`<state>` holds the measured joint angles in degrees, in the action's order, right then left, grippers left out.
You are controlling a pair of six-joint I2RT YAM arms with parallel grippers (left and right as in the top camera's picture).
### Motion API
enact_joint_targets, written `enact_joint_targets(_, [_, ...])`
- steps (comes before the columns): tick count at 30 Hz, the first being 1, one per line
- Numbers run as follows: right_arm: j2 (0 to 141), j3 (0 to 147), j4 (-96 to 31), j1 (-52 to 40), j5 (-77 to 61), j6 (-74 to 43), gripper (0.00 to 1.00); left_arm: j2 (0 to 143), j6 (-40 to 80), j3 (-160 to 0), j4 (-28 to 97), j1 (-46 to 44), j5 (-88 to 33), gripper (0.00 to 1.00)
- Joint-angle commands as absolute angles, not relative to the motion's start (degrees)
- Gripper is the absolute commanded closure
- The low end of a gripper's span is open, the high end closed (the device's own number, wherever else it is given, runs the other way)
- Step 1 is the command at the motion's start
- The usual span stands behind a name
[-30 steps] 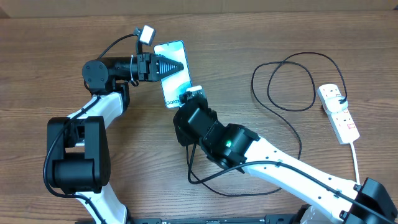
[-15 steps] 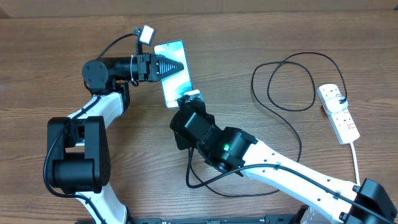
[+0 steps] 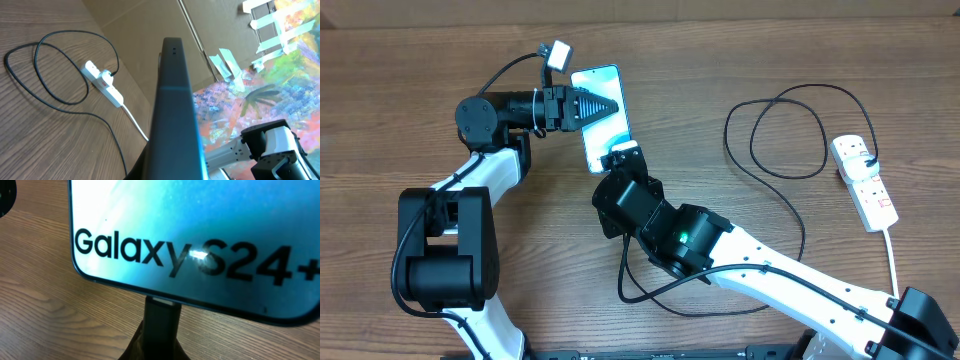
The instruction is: Plug charger to phone and switch on socket
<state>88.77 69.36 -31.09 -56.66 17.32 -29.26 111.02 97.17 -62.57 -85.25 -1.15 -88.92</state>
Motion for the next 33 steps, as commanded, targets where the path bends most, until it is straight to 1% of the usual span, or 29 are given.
enact_joint_targets(1, [87.5, 74.0, -28.3, -56.0, 19.5, -27.4, 0.96, 110.6, 99.1, -62.3, -87.8, -3.8, -90.5, 0.96])
enact_joint_targets(3, [87.5, 74.7, -28.3, -55.2, 19.5, -27.4, 0.96, 110.6, 101.0, -61.2, -90.8, -3.8, -90.5, 0.96])
enact_joint_targets(13, [87.5, 75.9, -27.1, -53.6, 16.4, -28.7, 0.96, 110.6, 102.0, -57.5, -90.9, -3.8, -90.5, 0.95])
enact_joint_targets(17, [87.5, 75.9, -24.7, -53.6, 14.6, -28.6, 0.96, 110.6, 102.9, -57.5, -90.9, -5.3, -90.5, 0.96])
enact_joint_targets(20, [87.4, 75.9, -26.6, -52.9, 14.9, -28.6, 0.96, 110.6, 102.9, -57.5, -90.9, -6.4, -90.5, 0.96])
enact_joint_targets(22, [86.8, 76.0, -30.6, -52.9, 14.8, -30.8, 0.95, 110.6, 102.8, -57.5, -90.9, -6.3, -90.5, 0.96])
enact_joint_targets(23, [86.3, 76.1, -31.9, -52.9, 14.7, -31.5, 0.84, 110.6, 102.8, -57.5, -90.9, -6.2, -90.5, 0.96])
enact_joint_targets(24, [85.8, 76.1, -32.7, -53.0, 14.3, -31.7, 0.71, 110.6, 102.8, -57.5, -90.9, -5.9, -90.5, 0.96])
enact_joint_targets(25, [84.1, 76.1, -34.2, -53.1, 12.3, -31.7, 0.48, 110.6, 102.7, -57.5, -90.8, -5.0, -90.5, 0.96])
enact_joint_targets(27, [82.3, 76.1, -35.1, -53.1, 9.0, -31.7, 0.38, 110.6, 102.6, -57.5, -90.8, -4.0, -90.0, 0.96])
enact_joint_targets(28, [81.2, 76.1, -35.1, -53.1, 7.5, -31.7, 0.23, 110.6, 102.6, -57.5, -90.8, -3.5, -89.4, 0.96])
enact_joint_targets(29, [80.1, 76.1, -35.2, -53.1, 6.7, -31.7, 0.15, 110.6, 102.6, -57.5, -90.7, -3.0, -88.2, 0.96])
enact_joint_targets(30, [79.0, 76.1, -35.2, -53.1, 6.7, -31.7, 0.09, 110.6, 102.7, -57.5, -90.7, -2.8, -87.0, 0.96])
enact_joint_targets(31, [77.9, 76.1, -35.3, -53.1, 6.7, -31.7, 0.00, 110.6, 102.7, -57.5, -90.4, -2.6, -85.1, 0.96])
enact_joint_targets(33, [74.5, 76.1, -35.3, -53.0, 6.7, -31.7, 0.00, 110.6, 102.7, -57.5, -88.8, -2.8, -80.2, 0.96])
